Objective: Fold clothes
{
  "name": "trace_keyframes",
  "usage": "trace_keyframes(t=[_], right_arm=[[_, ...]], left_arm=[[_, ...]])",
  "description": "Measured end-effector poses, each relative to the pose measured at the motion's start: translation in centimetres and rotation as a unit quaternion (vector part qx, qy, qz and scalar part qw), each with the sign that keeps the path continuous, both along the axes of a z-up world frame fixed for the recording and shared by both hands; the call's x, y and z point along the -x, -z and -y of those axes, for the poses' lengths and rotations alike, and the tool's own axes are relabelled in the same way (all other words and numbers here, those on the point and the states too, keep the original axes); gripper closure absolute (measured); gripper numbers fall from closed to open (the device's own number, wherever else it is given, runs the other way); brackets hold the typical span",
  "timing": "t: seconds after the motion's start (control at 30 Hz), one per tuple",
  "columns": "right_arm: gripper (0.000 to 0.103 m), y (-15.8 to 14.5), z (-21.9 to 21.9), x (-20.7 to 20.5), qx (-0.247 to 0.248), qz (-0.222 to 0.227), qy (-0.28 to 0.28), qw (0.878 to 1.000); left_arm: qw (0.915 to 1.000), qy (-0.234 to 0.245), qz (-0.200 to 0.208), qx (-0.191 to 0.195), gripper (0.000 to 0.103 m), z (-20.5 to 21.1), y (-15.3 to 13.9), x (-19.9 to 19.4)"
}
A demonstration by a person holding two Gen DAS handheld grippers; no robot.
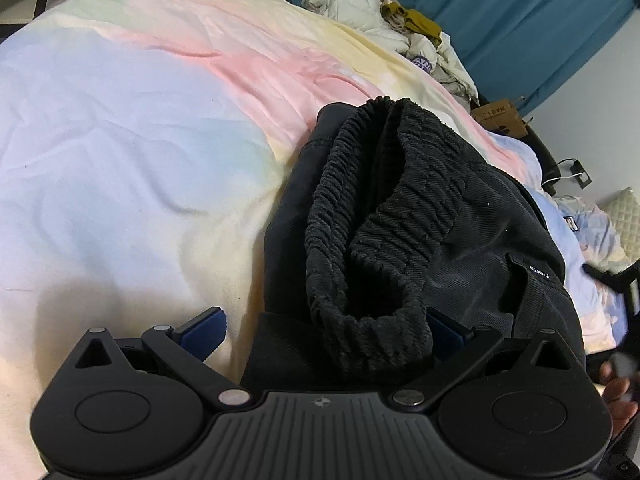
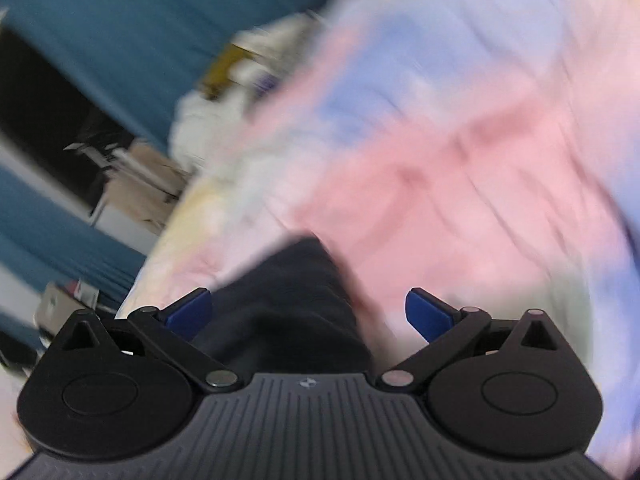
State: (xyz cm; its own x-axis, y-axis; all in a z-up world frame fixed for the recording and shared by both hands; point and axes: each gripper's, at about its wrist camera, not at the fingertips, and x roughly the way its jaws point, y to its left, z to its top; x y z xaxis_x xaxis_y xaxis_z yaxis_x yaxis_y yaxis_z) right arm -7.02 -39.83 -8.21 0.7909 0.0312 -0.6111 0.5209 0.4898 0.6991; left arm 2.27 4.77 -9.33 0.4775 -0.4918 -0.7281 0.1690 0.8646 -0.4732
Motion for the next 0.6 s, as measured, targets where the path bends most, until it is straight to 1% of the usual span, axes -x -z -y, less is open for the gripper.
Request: trace_keyframes(t=[0.1, 0.2, 0.43, 0.47, 0.5, 0.53, 0.57, 0.6], right_arm=[[0.0, 1.5, -1.3, -1.7, -0.018, -0.01, -0.05, 0.999], [0.0, 2.1, -3.5, -3.4, -0.009, -0.018, -0.111, 0.994], [0.0, 0.5, -4.9, -3.3, 0.017, 0.028, -0.124, 0.992], [0.004, 0.5, -4.8, -3.4, 0.017, 0.03, -0.123, 0.992], [0.014, 0.6, -4.6, -3.4, 0.023, 0.027, -0.119, 0.992], [0.022, 0.7, -4.5, -3.4, 0.029, 0.023, -0.115, 0.993], [0.037, 0.7, -4.4, -3.4, 0.033, 0.02, -0.111, 0.993], [0.046, 0.7, -4.3, -3.1, 0.036, 0.02, -0.111, 0.993]], left_arm=[[1.0, 0.002, -0.002, -0.001, 0.0, 0.3, 0.1, -0.2], [1.0, 0.004, -0.004, -0.003, 0.0, 0.5, 0.2, -0.4], [0.9999, 0.008, -0.005, 0.007, 0.0, 0.6, 0.4, -0.9], [0.9999, 0.01, -0.003, 0.009, 0.001, 0.7, 0.5, -0.9], [0.9999, 0.011, -0.002, 0.012, 0.003, 0.8, 0.6, -1.0], [0.9998, 0.012, -0.001, 0.016, 0.007, 0.9, 0.6, -1.1], [0.9998, 0.013, 0.002, 0.016, 0.01, 1.1, 0.6, -1.2], [0.9998, 0.014, 0.006, 0.012, 0.012, 1.3, 0.6, -1.2]])
